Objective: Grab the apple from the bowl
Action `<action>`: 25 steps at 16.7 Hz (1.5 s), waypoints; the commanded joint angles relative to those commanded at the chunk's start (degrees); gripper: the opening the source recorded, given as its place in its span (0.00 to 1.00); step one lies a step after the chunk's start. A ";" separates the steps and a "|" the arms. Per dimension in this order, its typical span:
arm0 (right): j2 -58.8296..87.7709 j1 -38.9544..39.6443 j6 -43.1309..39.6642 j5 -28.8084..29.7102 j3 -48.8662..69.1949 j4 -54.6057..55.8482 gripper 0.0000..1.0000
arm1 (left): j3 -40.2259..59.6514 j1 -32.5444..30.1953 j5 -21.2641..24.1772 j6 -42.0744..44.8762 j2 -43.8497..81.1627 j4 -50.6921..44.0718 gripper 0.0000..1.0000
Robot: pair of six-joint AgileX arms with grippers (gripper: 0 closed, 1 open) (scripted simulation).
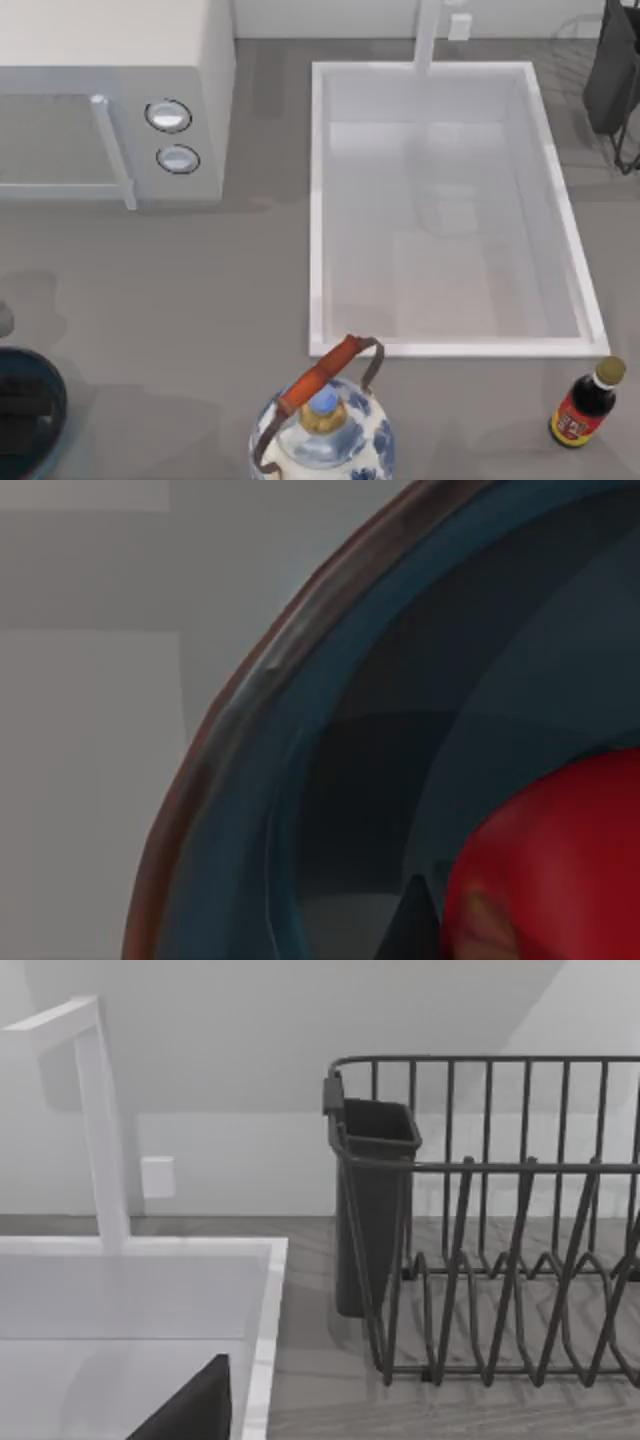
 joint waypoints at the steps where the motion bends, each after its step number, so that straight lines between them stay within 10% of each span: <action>1: 0.00 0.00 0.00 0.00 0.00 0.00 1.00 | 0.00 0.00 0.00 0.00 0.00 0.00 0.00; 12: 0.00 0.00 0.00 0.00 0.00 0.00 1.00 | 6.78 -0.32 -0.88 -0.24 -3.01 -6.68 0.00; 25: 0.00 0.00 0.00 0.00 0.00 0.00 1.00 | 55.69 -1.24 -0.93 -1.19 -4.74 -57.80 0.00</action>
